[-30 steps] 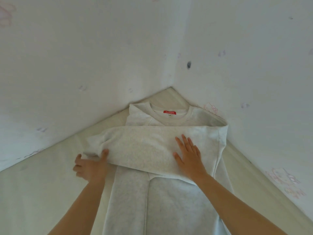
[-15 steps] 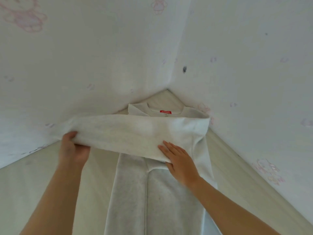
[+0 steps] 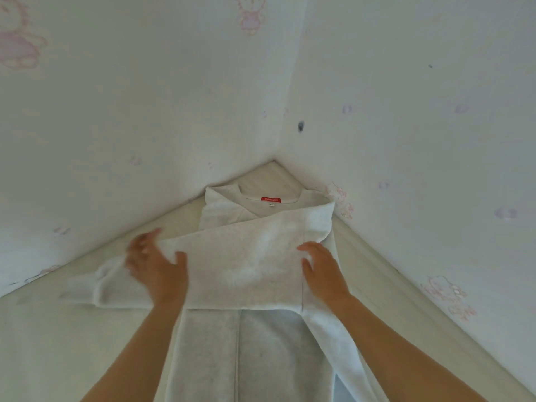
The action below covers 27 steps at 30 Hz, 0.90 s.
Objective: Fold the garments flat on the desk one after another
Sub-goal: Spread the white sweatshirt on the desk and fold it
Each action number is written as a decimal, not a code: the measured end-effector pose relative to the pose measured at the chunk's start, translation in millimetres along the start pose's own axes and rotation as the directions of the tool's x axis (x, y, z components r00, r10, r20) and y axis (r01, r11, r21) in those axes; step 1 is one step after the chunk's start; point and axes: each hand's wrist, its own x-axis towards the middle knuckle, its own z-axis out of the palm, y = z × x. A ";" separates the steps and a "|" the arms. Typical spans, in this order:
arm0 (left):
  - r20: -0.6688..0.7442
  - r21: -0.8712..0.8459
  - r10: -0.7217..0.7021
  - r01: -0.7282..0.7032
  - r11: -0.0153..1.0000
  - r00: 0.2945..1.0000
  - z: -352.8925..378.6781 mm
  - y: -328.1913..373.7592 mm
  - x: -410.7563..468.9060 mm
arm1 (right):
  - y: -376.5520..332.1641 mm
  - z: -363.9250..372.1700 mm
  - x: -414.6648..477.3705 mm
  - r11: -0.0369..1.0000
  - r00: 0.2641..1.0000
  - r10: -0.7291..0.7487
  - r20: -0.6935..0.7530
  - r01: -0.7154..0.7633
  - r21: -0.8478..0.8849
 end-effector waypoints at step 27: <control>0.646 -0.137 0.347 -0.344 0.929 0.680 281.4 146.7 -20.4 | 110.1 11.7 -9.9 0.942 0.975 0.211 -0.066 -0.185 0.280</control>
